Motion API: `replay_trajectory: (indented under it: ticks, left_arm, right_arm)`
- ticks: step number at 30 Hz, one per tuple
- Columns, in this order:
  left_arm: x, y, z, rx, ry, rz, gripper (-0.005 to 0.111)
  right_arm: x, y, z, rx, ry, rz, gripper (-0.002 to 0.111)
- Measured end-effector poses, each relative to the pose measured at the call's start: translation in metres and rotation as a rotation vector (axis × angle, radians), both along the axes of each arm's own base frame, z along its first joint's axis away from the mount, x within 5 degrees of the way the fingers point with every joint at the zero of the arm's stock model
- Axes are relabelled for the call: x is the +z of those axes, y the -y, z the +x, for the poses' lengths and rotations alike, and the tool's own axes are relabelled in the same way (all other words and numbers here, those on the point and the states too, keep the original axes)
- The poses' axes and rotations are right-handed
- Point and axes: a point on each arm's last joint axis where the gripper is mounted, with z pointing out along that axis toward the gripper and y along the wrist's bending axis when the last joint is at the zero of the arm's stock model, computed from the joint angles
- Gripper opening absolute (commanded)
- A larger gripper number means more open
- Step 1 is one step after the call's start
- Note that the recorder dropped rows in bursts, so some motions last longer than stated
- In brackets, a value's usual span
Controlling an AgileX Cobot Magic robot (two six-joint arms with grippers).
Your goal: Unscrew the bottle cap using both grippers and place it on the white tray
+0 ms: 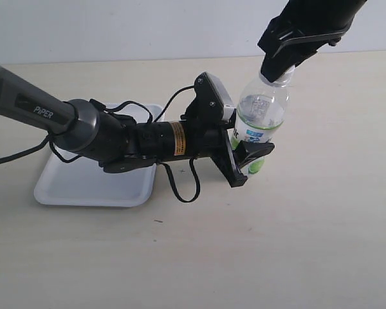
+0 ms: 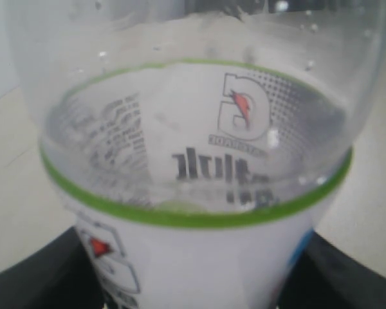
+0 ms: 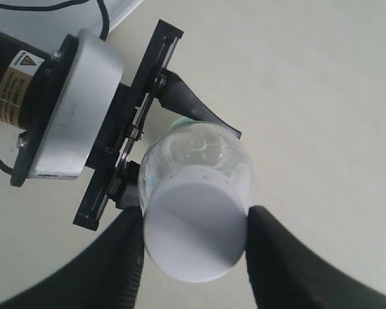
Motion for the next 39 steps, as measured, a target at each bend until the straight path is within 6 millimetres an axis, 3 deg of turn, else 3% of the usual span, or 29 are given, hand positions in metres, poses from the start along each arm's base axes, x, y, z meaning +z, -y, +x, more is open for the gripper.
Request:
replay_trajectory:
  ticks: [8, 13, 28, 39]
  left_arm:
    - [0.0001, 0.0000, 0.0000, -0.001, 0.000, -0.001, 0.000]
    - [0.0001, 0.0000, 0.0000, -0.001, 0.000, -0.001, 0.000]
    - [0.0001, 0.0000, 0.0000, -0.001, 0.000, -0.001, 0.000]
    - [-0.0001, 0.0000, -0.0001, -0.001, 0.000, 0.001, 0.000]
  right_arm:
    - [0.0000, 0.0000, 0.0000, 0.000, 0.000, 0.000, 0.001]
    - [0.0000, 0.0000, 0.0000, 0.042, 0.011, -0.012, 0.000]
    - [0.0002, -0.0008, 0.0000, 0.775, 0.200, -0.219, 0.000]
    - [0.0003, -0.0007, 0.0004, 1.207, 0.315, -0.350, 0.000]
